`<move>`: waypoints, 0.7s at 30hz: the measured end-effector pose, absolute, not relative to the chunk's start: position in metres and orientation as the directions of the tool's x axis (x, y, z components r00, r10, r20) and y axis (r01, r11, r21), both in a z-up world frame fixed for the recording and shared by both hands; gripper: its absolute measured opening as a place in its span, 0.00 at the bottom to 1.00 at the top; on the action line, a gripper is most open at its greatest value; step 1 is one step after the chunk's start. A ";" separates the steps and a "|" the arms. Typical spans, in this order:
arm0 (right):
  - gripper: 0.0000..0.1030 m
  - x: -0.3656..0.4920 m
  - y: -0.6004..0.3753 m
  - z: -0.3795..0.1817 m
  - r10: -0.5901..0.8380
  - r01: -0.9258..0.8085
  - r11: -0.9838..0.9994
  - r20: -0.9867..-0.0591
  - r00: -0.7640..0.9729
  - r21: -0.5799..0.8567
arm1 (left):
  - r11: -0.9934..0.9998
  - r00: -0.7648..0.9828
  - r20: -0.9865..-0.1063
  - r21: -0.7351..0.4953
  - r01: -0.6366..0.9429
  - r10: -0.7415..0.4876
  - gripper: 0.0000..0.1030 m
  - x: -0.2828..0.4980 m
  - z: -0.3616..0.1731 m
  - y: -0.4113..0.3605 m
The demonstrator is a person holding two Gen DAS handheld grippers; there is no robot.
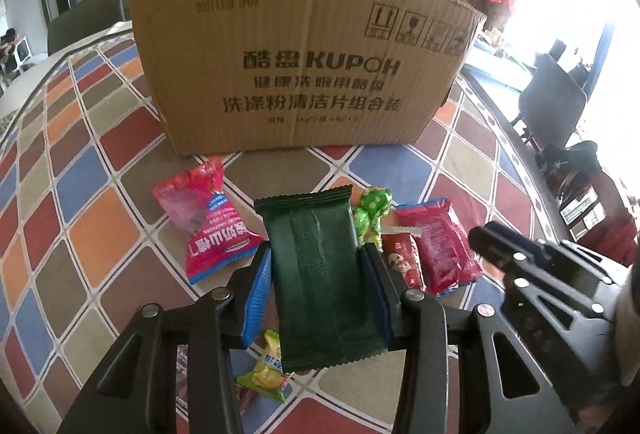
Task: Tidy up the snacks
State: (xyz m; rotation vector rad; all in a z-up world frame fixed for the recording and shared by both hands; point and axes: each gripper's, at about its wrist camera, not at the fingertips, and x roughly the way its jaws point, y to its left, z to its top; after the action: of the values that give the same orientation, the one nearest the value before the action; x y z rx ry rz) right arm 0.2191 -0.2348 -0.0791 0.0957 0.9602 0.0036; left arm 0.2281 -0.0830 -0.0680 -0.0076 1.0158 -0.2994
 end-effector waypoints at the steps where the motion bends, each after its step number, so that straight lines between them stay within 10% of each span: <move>1: 0.13 0.222 -0.234 -0.083 0.039 0.038 0.997 -0.828 0.560 0.072 | 0.960 0.493 -0.834 -0.142 0.242 -0.248 0.42 0.227 -0.067 -0.082; 4: 0.17 0.219 -0.239 -0.087 0.080 0.038 0.992 -0.823 0.562 0.122 | 0.961 0.495 -0.833 -0.142 0.239 -0.246 0.42 0.223 -0.066 -0.080; 7: 0.58 0.217 -0.233 -0.087 0.085 0.007 0.994 -0.819 0.567 0.107 | 0.960 0.489 -0.836 -0.147 0.240 -0.250 0.42 0.223 -0.072 -0.082; 21: 0.58 0.229 -0.227 -0.104 0.031 0.004 0.999 -0.859 0.510 0.038 | 0.958 0.476 -0.838 -0.176 0.227 -0.267 0.42 0.226 -0.079 -0.075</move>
State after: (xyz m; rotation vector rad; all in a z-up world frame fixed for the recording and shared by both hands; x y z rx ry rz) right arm 0.2294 -0.2265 -0.1043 0.0366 1.0352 0.0166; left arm 0.2264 -0.0751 -0.0794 -0.0419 1.0311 -0.3019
